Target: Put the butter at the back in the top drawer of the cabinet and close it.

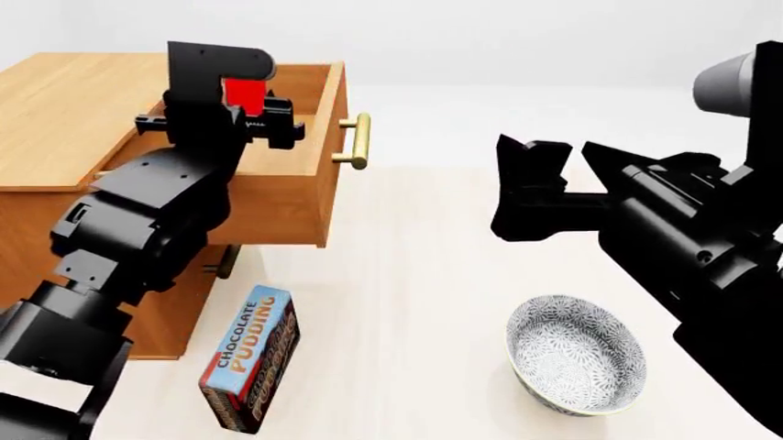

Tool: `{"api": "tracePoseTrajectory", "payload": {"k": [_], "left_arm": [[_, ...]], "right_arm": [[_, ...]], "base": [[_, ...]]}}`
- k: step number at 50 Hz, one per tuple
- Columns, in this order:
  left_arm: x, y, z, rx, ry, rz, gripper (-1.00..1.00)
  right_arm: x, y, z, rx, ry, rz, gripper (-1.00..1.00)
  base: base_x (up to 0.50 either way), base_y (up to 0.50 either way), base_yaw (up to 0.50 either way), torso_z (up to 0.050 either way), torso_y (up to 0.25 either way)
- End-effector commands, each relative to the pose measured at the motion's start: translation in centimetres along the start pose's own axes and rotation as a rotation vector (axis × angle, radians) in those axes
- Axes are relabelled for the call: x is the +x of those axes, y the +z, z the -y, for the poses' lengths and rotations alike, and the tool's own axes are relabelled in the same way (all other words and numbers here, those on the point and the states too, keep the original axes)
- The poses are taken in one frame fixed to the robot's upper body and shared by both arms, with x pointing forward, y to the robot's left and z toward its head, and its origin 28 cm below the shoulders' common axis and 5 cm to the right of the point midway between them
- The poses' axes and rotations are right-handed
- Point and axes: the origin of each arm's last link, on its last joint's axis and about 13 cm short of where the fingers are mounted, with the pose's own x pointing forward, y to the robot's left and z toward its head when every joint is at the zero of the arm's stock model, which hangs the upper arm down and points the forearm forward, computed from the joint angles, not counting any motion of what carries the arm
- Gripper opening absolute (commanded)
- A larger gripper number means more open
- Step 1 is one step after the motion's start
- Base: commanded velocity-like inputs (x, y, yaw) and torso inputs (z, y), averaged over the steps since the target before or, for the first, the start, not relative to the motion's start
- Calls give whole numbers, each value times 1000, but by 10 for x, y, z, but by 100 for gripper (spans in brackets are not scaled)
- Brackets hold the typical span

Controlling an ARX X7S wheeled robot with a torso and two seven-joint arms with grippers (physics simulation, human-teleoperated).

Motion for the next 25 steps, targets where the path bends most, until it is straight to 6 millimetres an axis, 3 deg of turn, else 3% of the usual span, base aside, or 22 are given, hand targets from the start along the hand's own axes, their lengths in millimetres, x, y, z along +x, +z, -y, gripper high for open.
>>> {"api": "tracePoseTrajectory", "payload": {"k": [1,25], "left_arm": [[8,8,-1,12,36,38,-100],[10,9,-2,12,64,15,-100]], "right_arm": [[0,-1,0,-2,-1,-4,100],[1,-3,1,1,-2,-7,100]], "base": [[0,0,0,0,0],[0,0,0,0,1]]}}
